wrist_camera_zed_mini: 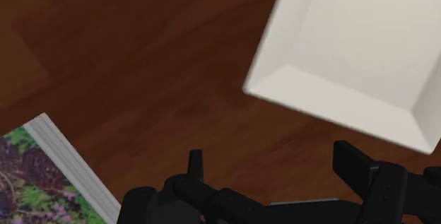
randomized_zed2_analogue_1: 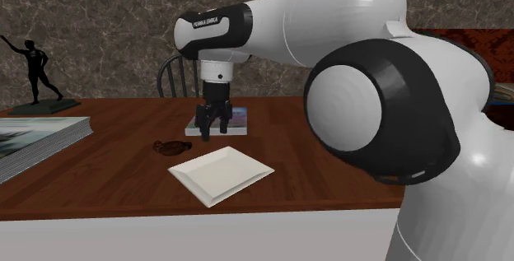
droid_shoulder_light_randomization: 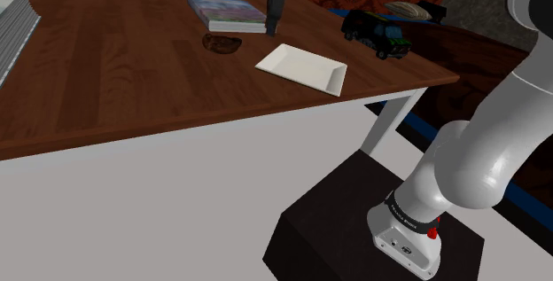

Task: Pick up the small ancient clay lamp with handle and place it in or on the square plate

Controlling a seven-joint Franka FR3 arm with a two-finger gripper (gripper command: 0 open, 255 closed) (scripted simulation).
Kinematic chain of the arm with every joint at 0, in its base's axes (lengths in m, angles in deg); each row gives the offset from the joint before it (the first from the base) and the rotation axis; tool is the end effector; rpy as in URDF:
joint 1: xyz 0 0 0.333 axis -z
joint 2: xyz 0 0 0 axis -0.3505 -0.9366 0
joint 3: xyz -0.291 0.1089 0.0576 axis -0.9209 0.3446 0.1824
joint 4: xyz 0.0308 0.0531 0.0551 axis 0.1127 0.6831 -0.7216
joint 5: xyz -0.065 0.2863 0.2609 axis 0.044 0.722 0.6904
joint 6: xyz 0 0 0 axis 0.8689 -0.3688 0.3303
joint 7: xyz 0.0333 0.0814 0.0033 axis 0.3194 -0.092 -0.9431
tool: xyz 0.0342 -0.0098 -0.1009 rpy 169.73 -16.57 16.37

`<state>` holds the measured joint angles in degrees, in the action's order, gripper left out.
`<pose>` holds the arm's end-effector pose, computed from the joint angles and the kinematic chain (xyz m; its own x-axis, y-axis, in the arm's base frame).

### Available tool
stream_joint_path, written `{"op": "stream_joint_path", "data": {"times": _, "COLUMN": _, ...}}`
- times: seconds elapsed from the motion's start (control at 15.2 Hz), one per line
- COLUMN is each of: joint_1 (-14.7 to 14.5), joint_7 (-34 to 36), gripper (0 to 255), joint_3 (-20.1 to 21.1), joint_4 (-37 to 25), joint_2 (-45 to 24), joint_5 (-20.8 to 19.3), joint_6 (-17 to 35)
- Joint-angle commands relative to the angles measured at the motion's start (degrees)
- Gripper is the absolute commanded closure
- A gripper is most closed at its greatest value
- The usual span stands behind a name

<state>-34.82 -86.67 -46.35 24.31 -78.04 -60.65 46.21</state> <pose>0.5251 0.1543 0.6018 0.6564 0.7536 0.0343 0.7521 -0.6502 -0.1078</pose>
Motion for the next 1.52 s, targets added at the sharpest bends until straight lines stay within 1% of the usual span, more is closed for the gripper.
{"op": "stream_joint_path", "data": {"times": 0.0, "joint_1": -1.0, "joint_7": -1.8, "gripper": 0, "joint_3": 0.9, "joint_4": -5.4, "joint_2": -3.9, "joint_5": 0.9, "joint_6": -1.9}}
{"op": "stream_joint_path", "data": {"times": 0.33, "joint_1": -3.2, "joint_7": -5.6, "gripper": 0, "joint_3": 3.5, "joint_4": -18.5, "joint_2": -13.0, "joint_5": 2.4, "joint_6": -7.0}}
{"op": "stream_joint_path", "data": {"times": 0.86, "joint_1": -3.6, "joint_7": -6.0, "gripper": 0, "joint_3": 3.7, "joint_4": -9.8, "joint_2": -10.8, "joint_5": 2.5, "joint_6": -0.3}}
{"op": "stream_joint_path", "data": {"times": 1.39, "joint_1": -3.6, "joint_7": -6.0, "gripper": 0, "joint_3": 3.7, "joint_4": -9.8, "joint_2": -10.8, "joint_5": 2.5, "joint_6": -0.4}}
{"op": "stream_joint_path", "data": {"times": 1.45, "joint_1": -3.6, "joint_7": -6.0, "gripper": 255, "joint_3": 3.7, "joint_4": -9.8, "joint_2": -10.8, "joint_5": 2.5, "joint_6": -0.4}}
